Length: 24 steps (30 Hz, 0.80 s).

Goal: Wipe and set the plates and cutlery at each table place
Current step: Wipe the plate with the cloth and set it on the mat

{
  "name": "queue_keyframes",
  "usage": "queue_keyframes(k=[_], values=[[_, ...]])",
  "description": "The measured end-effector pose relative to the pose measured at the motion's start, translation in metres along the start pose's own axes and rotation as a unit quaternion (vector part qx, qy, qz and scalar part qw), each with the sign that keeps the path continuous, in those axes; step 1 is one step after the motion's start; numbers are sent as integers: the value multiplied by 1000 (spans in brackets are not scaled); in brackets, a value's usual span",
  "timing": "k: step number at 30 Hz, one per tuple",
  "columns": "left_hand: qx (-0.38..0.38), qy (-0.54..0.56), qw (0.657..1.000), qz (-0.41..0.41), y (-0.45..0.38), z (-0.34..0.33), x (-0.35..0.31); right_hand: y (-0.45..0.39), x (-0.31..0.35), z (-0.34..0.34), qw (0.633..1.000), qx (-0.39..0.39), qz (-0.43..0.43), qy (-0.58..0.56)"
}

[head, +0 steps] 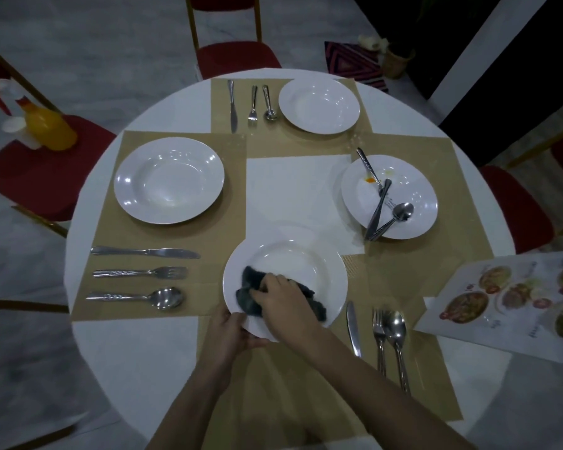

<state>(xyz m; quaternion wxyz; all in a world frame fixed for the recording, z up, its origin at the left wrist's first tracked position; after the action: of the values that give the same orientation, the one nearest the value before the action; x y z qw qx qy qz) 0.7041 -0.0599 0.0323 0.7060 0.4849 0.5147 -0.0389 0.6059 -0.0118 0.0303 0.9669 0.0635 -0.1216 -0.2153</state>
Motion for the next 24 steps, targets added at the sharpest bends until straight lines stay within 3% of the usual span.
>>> queue_keyframes(k=[4,6,11,14,18,24], values=[[-19,16,1000,1,7,8,-7,39,-19,10,997,50,59,20],[-31,-5,999,-23,9,14,-10,55,-43,14,991,87,23,103],[-14,-46,998,-38,18,16,-14,46,-91,30,961,58,-167,211],[-23,-69,996,-51,29,18,-15,24,-88,30,963,28,-208,170],[-22,-91,994,-60,38,16,-19,11,-64,28,979,-21,-172,108],[-6,-130,987,-91,34,13,-31,24,-14,21,996,-16,-73,54]])
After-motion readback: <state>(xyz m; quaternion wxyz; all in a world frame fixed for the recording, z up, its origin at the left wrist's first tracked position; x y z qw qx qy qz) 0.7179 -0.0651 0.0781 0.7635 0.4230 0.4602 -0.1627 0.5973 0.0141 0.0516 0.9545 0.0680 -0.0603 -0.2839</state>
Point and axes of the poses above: each hand's wrist, its own y-axis away from the middle knuckle, its own z-axis out of the back of the hand, x = y × z, the point moved 7 cm from there along -y, towards the middle knuckle, and after that the axes turned 2 degrees about z, right-handed, at the moved point
